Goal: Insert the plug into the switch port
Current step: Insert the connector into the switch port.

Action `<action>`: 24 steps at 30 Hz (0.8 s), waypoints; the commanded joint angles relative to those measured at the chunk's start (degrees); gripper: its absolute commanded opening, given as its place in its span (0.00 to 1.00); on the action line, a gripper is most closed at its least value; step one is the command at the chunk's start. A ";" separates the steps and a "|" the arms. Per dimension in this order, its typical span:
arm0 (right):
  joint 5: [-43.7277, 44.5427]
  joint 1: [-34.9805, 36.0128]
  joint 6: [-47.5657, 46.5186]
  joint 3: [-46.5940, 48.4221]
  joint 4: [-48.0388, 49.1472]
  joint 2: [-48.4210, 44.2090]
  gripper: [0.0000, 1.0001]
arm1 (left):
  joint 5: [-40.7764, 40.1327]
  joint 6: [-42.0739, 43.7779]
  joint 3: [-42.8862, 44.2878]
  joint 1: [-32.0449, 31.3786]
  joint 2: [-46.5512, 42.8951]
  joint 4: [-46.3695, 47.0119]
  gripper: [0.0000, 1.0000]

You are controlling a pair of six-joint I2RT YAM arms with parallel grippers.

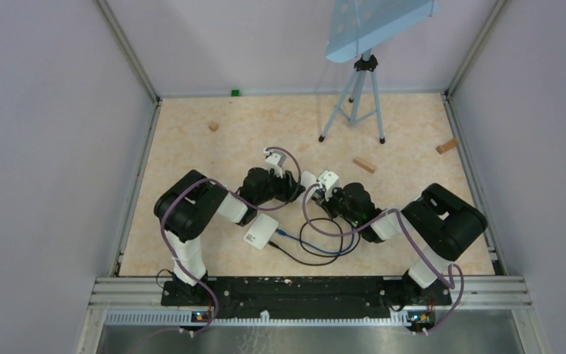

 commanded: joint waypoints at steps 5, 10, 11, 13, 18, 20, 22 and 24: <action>-9.24 -0.30 -7.21 3.99 4.39 -4.60 0.00 | 15.15 -3.84 2.30 -5.40 -1.38 -22.00 0.61; -10.19 -0.32 -10.86 3.35 -4.98 -6.25 0.00 | 9.55 -1.34 9.99 1.78 -3.77 -27.48 0.72; -10.38 -0.31 -11.17 3.35 -6.03 -6.42 0.00 | 8.59 -0.97 11.38 2.96 -4.29 -28.92 0.75; -10.62 -0.31 -11.16 3.16 -7.28 -6.84 0.00 | 6.28 -0.28 13.92 5.06 -5.45 -31.62 0.88; -12.27 -0.32 -10.22 4.67 -11.50 -6.98 0.16 | -1.79 1.69 17.78 7.29 -10.93 -40.45 0.99; -12.44 -0.31 -9.09 5.86 -14.10 -7.46 0.28 | -5.79 1.61 17.80 7.41 -14.80 -43.92 0.99; -12.20 -0.30 -7.72 6.59 -16.56 -9.23 0.40 | -9.31 1.33 17.63 7.45 -18.78 -47.96 0.99; -10.81 -0.32 -4.74 7.04 -18.69 -12.12 0.49 | -12.08 1.04 17.38 7.45 -23.03 -52.24 0.99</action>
